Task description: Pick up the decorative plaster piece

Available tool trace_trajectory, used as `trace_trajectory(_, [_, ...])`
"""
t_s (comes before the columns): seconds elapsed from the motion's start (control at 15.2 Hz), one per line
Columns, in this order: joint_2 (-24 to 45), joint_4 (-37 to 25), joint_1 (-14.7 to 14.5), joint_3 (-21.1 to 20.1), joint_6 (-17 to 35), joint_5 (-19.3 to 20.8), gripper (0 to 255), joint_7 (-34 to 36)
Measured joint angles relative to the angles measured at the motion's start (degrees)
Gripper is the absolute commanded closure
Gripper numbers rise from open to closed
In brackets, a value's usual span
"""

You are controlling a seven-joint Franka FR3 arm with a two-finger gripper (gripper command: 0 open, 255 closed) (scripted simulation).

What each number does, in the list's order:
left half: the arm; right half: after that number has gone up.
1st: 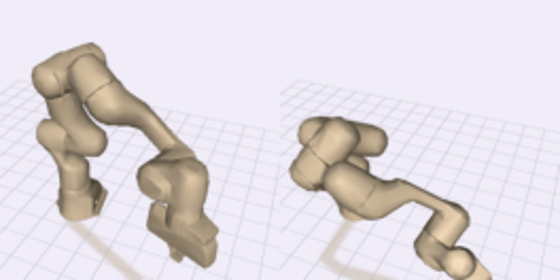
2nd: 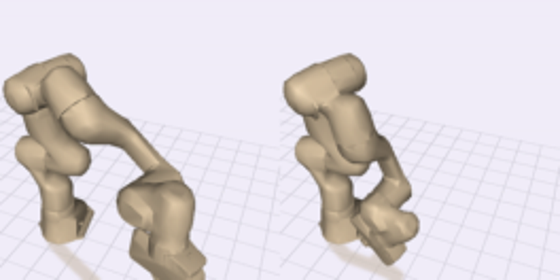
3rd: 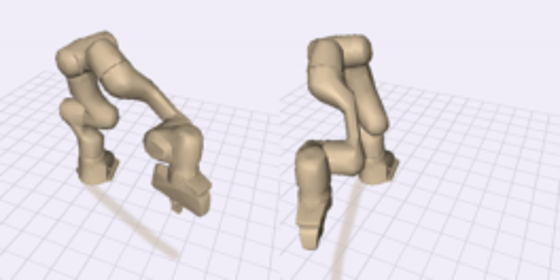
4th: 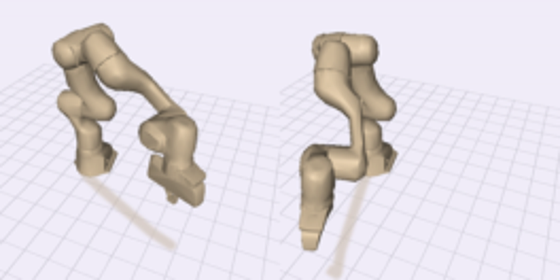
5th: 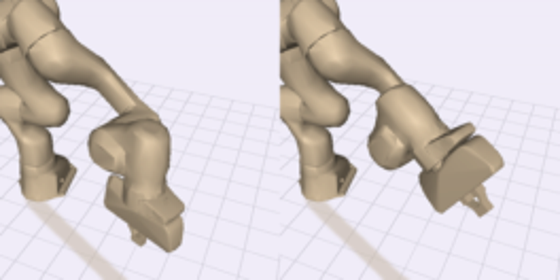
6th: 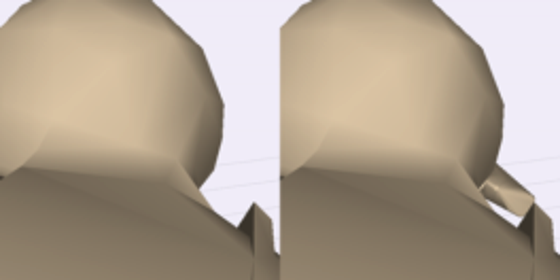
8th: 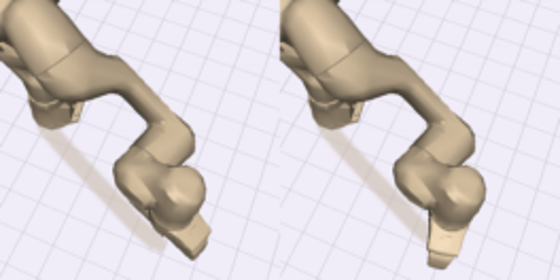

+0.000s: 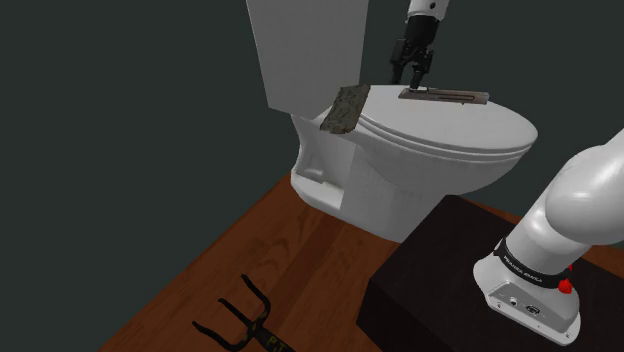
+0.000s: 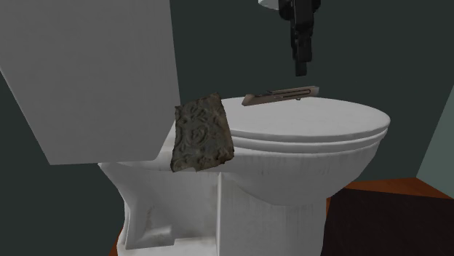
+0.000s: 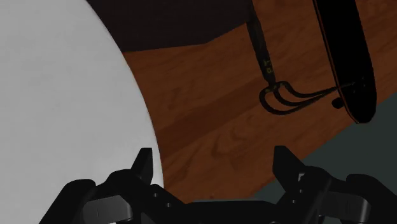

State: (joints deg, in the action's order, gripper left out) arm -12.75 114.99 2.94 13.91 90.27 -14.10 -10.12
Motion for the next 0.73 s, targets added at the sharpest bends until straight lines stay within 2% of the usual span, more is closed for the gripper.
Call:
trace_trajectory(0.2, [8.36,-7.78,0.83,2.91,-2.43,-5.53,0,-3.66])
trace_trajectory(0.4, [17.41,-16.34,2.91,5.29,-6.01,-11.58,0,-7.43])
trace_trajectory(0.73, [33.16,-32.82,8.62,6.27,-13.83,-22.48,0,-10.46])
